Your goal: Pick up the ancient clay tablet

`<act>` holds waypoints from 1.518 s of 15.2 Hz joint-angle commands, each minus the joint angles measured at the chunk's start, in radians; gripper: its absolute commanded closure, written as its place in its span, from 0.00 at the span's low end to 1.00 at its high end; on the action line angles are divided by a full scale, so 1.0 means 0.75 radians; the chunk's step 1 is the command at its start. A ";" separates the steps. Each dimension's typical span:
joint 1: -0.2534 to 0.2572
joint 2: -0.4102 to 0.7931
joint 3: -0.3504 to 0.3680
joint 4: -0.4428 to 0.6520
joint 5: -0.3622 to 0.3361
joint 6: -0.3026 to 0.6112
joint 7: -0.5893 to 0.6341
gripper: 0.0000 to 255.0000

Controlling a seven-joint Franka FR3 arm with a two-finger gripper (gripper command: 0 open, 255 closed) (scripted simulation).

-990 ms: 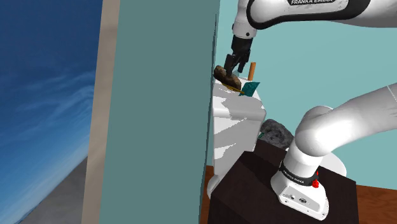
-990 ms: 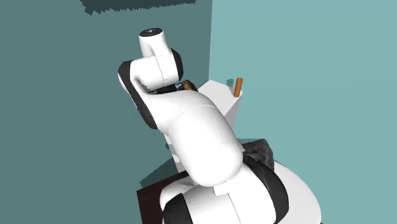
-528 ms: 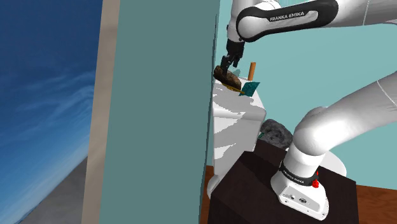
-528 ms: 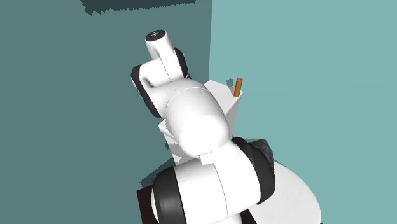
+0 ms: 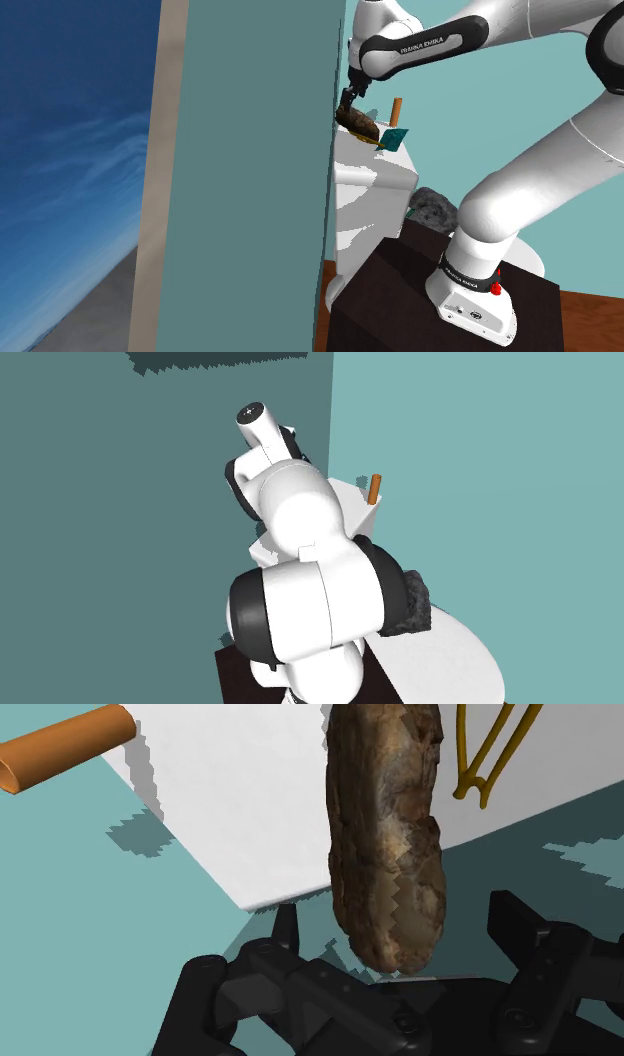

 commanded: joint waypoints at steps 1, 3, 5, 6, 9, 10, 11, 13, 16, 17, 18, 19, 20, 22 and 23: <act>-0.007 0.007 0.000 -0.024 -0.020 0.039 0.012 0.00; -0.011 0.012 -0.001 -0.055 -0.031 0.072 0.028 0.00; -0.015 0.017 0.000 -0.085 -0.042 0.105 0.044 0.00; -0.019 0.023 0.000 -0.107 -0.052 0.132 0.057 0.00; -0.019 0.023 -0.001 -0.107 -0.052 0.132 0.056 1.00; -0.019 0.023 -0.001 -0.107 -0.052 0.132 0.055 1.00; -0.019 0.023 -0.001 -0.107 -0.052 0.132 0.055 1.00; -0.019 0.022 -0.001 -0.107 -0.052 0.132 0.055 1.00; -0.019 0.022 -0.001 -0.107 -0.052 0.131 0.055 1.00; -0.019 0.023 -0.001 -0.106 -0.052 0.131 0.055 1.00; -0.019 0.023 0.000 -0.107 -0.052 0.132 0.057 1.00; -0.016 0.019 0.000 -0.093 -0.046 0.115 0.048 1.00; -0.014 0.016 -0.001 -0.078 -0.040 0.098 0.040 1.00; -0.010 0.011 -0.001 -0.048 -0.029 0.065 0.024 1.00; -0.008 0.008 -0.001 -0.033 -0.023 0.048 0.017 1.00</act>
